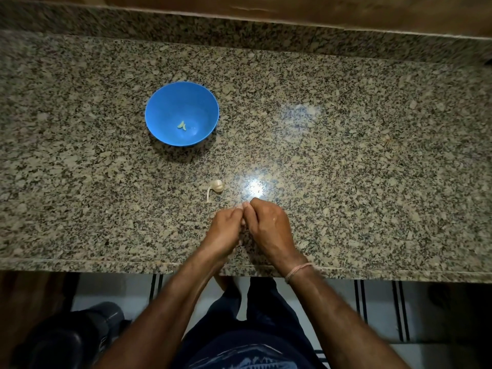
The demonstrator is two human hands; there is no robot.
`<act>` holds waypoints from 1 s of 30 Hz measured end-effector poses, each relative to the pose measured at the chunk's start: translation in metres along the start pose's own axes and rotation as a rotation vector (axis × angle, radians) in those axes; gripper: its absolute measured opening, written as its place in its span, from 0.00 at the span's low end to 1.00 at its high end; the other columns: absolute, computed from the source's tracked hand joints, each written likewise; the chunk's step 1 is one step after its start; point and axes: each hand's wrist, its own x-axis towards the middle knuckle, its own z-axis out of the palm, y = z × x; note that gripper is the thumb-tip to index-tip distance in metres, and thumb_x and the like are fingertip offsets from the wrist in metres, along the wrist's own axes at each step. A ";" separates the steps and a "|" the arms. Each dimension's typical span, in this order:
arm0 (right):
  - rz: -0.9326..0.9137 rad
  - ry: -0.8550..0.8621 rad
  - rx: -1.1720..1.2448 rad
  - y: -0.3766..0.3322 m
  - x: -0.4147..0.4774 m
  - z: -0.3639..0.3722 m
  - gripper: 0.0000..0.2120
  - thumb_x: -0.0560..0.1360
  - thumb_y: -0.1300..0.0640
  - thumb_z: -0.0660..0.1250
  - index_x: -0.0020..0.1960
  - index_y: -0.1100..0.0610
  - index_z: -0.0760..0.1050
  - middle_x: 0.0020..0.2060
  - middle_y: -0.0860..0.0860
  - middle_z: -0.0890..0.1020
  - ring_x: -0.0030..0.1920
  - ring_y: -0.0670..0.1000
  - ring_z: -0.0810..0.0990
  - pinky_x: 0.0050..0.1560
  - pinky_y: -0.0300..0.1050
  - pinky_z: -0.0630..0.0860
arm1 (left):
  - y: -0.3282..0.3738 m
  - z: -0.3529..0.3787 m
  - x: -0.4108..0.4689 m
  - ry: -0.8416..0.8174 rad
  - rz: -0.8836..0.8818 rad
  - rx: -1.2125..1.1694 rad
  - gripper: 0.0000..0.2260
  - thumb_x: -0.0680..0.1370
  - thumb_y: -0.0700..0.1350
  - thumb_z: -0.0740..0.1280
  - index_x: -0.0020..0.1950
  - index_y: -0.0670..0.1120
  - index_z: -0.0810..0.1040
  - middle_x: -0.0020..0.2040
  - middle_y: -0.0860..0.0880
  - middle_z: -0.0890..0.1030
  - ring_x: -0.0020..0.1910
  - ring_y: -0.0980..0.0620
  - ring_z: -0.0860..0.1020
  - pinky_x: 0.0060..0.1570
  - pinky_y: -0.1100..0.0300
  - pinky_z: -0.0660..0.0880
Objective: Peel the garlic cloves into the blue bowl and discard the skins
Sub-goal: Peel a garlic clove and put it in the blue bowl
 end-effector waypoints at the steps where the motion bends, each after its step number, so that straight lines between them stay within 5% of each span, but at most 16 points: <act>1: -0.055 -0.003 -0.095 0.000 0.001 -0.001 0.17 0.87 0.51 0.59 0.39 0.50 0.68 0.31 0.43 0.68 0.31 0.41 0.64 0.34 0.35 0.60 | 0.004 -0.001 -0.002 -0.051 -0.095 -0.105 0.18 0.88 0.52 0.57 0.39 0.49 0.72 0.29 0.54 0.69 0.27 0.55 0.64 0.27 0.60 0.60; 3: -0.040 -0.023 -0.087 0.000 0.003 -0.001 0.17 0.87 0.51 0.60 0.38 0.51 0.69 0.30 0.43 0.68 0.30 0.41 0.65 0.33 0.34 0.62 | 0.006 -0.002 -0.004 -0.063 -0.078 -0.055 0.18 0.87 0.52 0.57 0.39 0.49 0.71 0.28 0.54 0.68 0.27 0.56 0.63 0.28 0.60 0.59; 7: 0.451 -0.203 0.430 -0.003 0.008 -0.007 0.20 0.86 0.51 0.61 0.35 0.52 0.69 0.28 0.45 0.69 0.27 0.44 0.66 0.28 0.34 0.64 | -0.006 -0.004 0.001 0.176 0.431 0.635 0.14 0.88 0.51 0.56 0.45 0.50 0.73 0.35 0.53 0.73 0.32 0.56 0.68 0.32 0.62 0.63; 9: 0.577 -0.258 0.576 -0.003 0.007 -0.008 0.21 0.85 0.49 0.61 0.35 0.52 0.69 0.27 0.45 0.69 0.26 0.46 0.66 0.28 0.37 0.65 | -0.010 -0.004 0.004 0.197 0.556 0.726 0.13 0.88 0.51 0.56 0.46 0.51 0.72 0.35 0.54 0.72 0.31 0.57 0.68 0.31 0.64 0.62; 13: 0.129 -0.025 0.176 0.000 0.000 -0.003 0.19 0.86 0.52 0.61 0.37 0.52 0.71 0.30 0.46 0.71 0.28 0.42 0.66 0.30 0.33 0.63 | -0.005 -0.005 0.008 0.038 0.238 0.285 0.17 0.87 0.52 0.57 0.43 0.47 0.75 0.35 0.50 0.73 0.34 0.52 0.69 0.35 0.56 0.66; 16: -0.032 0.027 0.037 -0.001 0.002 -0.005 0.18 0.86 0.52 0.61 0.38 0.52 0.70 0.30 0.46 0.72 0.31 0.43 0.67 0.34 0.33 0.63 | 0.008 -0.004 0.003 -0.114 -0.046 -0.070 0.19 0.87 0.52 0.57 0.39 0.48 0.72 0.30 0.53 0.69 0.29 0.55 0.65 0.28 0.61 0.63; 21: 0.373 -0.094 0.406 -0.004 0.007 -0.008 0.19 0.86 0.51 0.61 0.37 0.52 0.69 0.31 0.46 0.70 0.30 0.43 0.66 0.32 0.37 0.66 | 0.008 0.001 -0.002 0.135 0.410 0.608 0.11 0.88 0.50 0.56 0.54 0.48 0.76 0.38 0.55 0.71 0.33 0.61 0.67 0.30 0.67 0.64; 23: 0.434 -0.125 0.464 -0.002 0.006 -0.009 0.18 0.86 0.49 0.61 0.38 0.53 0.70 0.32 0.47 0.70 0.31 0.46 0.67 0.32 0.39 0.66 | 0.006 0.002 -0.002 0.158 0.526 0.727 0.09 0.88 0.49 0.56 0.51 0.49 0.71 0.37 0.57 0.69 0.33 0.61 0.65 0.31 0.67 0.66; 30: 0.115 0.067 0.249 0.001 0.000 0.001 0.16 0.86 0.54 0.62 0.39 0.51 0.69 0.31 0.43 0.70 0.30 0.41 0.67 0.31 0.34 0.64 | 0.003 0.004 -0.002 0.105 0.303 0.290 0.13 0.87 0.49 0.58 0.44 0.47 0.71 0.37 0.51 0.70 0.34 0.54 0.66 0.32 0.61 0.64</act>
